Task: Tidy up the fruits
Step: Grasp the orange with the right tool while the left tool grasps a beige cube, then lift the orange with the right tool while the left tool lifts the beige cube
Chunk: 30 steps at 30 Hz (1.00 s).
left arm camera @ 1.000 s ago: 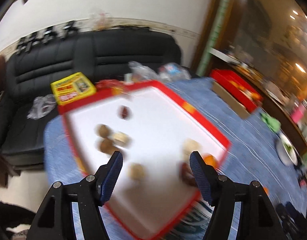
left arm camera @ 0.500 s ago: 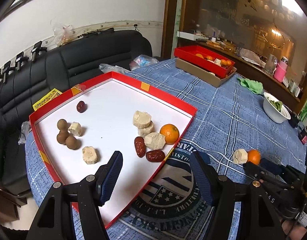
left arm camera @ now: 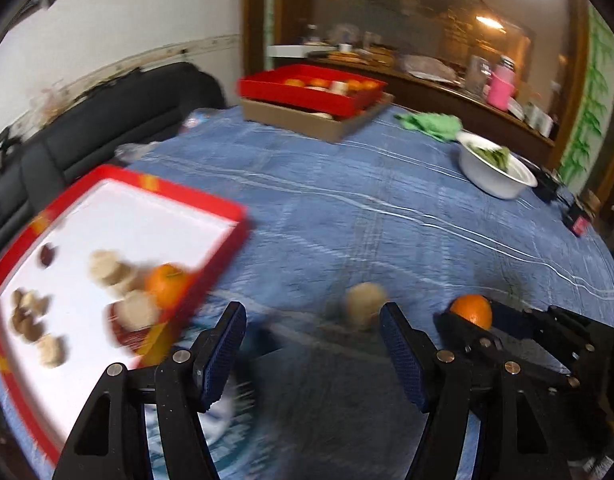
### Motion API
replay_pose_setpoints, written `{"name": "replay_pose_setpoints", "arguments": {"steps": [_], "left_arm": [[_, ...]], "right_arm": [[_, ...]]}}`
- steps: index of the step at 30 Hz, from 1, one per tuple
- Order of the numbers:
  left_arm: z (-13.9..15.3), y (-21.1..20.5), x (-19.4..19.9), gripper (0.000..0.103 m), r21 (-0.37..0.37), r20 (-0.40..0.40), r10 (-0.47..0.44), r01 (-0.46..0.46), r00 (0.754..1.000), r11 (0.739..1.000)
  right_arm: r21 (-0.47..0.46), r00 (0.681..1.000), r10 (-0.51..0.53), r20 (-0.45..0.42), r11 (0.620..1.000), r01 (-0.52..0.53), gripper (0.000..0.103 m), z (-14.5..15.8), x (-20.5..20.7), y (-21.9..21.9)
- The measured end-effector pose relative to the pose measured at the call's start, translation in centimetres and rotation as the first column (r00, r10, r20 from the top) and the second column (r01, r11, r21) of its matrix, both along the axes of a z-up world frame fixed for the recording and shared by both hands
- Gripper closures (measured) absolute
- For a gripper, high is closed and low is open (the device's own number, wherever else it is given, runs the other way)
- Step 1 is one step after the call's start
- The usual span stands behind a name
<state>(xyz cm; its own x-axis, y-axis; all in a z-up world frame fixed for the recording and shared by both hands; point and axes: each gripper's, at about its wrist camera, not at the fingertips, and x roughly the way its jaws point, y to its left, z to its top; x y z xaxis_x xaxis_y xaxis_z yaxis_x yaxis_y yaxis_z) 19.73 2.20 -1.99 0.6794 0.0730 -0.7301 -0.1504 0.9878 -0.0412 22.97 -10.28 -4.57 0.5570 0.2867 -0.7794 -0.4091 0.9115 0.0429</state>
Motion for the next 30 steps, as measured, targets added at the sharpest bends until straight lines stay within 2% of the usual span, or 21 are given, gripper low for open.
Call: {"name": "replay_pose_setpoints", "arguments": {"steps": [1,3,4,5,8,13,23,30], "left_arm": [[-0.3,-0.6,0.6,0.038,0.003,-0.005,-0.015,0.015,1.000,1.000],[-1.3,-1.8,2.0,0.057,0.030,-0.024,-0.027,0.027,0.999,0.999],[-1.9,-2.1,2.8,0.076,0.033,-0.051,-0.042,0.044,0.998,0.998],[-2.7,-2.1,3.6,0.081,0.008,-0.091,-0.049,0.050,0.995,0.999],[-2.5,-1.9,3.3,0.083,-0.003,-0.082,-0.049,0.049,0.995,0.999],[-1.2,-1.9,0.5,0.083,0.003,-0.052,-0.047,0.048,0.998,0.999],[0.5,-3.7,-4.6,0.083,0.024,0.028,-0.066,0.066,0.997,0.998],[0.1,-2.9,-5.9,0.083,0.012,0.039,-0.041,0.041,0.998,0.999]], "right_arm": [[0.008,1.000,-0.017,-0.001,1.000,0.017,0.071,0.0,0.0,-1.0],[0.028,0.999,-0.044,-0.007,0.999,0.044,0.071,-0.1,0.3,-2.5],[0.041,0.999,-0.054,-0.009,0.998,0.054,0.071,-0.1,0.4,-3.0],[0.055,0.998,-0.065,-0.013,0.996,0.065,0.071,-0.1,0.5,-3.6],[0.074,0.998,-0.066,-0.019,0.995,0.067,0.071,-0.1,0.7,-3.9],[0.074,0.999,-0.049,-0.013,0.996,0.050,0.071,0.3,0.2,-3.5],[0.044,0.999,-0.050,0.022,0.998,0.049,0.071,1.4,-5.4,-3.9],[0.071,0.996,-0.077,0.045,0.995,0.074,0.071,1.6,-8.1,-3.8]]}}
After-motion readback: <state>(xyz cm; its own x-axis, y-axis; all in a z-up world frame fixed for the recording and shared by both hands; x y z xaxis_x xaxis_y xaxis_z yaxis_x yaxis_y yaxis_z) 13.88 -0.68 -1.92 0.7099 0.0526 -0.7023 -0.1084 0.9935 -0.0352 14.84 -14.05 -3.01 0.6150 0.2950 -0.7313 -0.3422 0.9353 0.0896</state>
